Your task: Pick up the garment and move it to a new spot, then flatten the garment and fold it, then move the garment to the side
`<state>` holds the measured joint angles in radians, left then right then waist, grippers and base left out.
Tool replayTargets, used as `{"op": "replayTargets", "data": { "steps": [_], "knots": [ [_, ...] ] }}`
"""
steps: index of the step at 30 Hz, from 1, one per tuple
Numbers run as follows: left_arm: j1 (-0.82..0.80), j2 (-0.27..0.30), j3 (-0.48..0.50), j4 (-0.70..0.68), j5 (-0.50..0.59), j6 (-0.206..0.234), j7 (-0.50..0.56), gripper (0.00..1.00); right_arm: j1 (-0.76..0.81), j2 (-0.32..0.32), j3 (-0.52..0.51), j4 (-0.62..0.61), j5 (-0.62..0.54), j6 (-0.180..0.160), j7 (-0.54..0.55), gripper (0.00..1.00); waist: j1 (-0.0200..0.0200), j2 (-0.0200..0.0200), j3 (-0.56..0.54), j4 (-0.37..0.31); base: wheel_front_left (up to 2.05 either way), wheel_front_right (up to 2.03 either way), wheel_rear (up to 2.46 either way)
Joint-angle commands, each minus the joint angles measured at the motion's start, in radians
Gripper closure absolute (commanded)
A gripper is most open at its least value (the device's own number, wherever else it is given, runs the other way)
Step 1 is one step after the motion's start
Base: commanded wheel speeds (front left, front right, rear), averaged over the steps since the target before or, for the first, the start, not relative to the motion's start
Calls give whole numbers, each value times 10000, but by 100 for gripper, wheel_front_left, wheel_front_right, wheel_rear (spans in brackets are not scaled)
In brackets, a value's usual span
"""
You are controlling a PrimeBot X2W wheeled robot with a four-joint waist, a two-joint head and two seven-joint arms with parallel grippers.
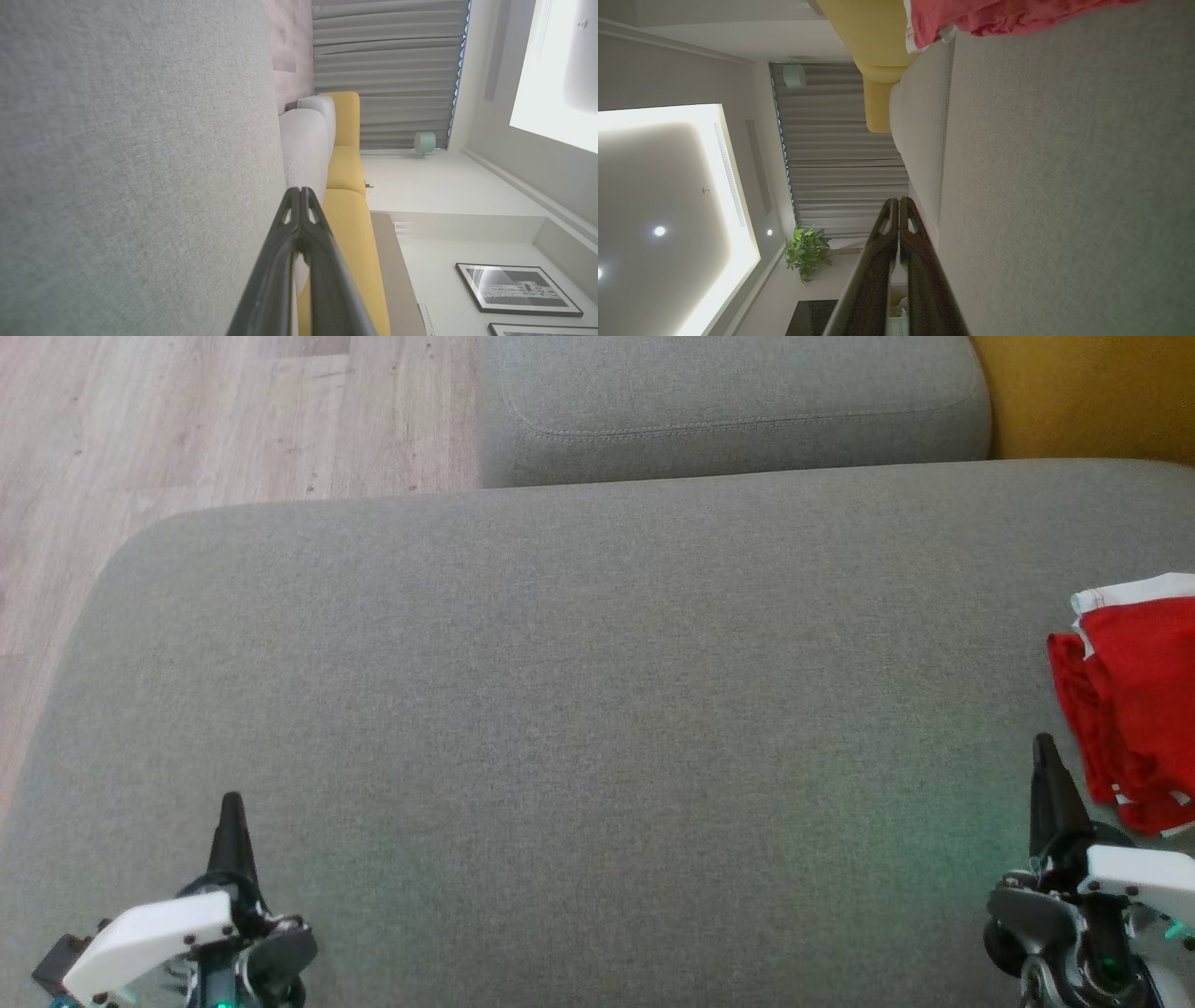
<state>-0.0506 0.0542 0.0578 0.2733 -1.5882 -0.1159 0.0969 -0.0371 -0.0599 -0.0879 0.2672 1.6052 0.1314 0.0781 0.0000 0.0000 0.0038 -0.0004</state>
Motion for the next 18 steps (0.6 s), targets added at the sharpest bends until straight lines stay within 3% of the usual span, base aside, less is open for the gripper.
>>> {"op": "replayTargets", "data": {
  "steps": [1,18],
  "knots": [
    [-565,40,454,-282,-280,-145,79,100,-672,-188,137,-251,352,-7,34,100,0,0,-6,4,0,0,0],
    [-568,23,481,-282,-269,-148,100,100,-680,-138,66,-243,304,-7,90,100,0,0,-7,4,0,0,0]
  ]
}}
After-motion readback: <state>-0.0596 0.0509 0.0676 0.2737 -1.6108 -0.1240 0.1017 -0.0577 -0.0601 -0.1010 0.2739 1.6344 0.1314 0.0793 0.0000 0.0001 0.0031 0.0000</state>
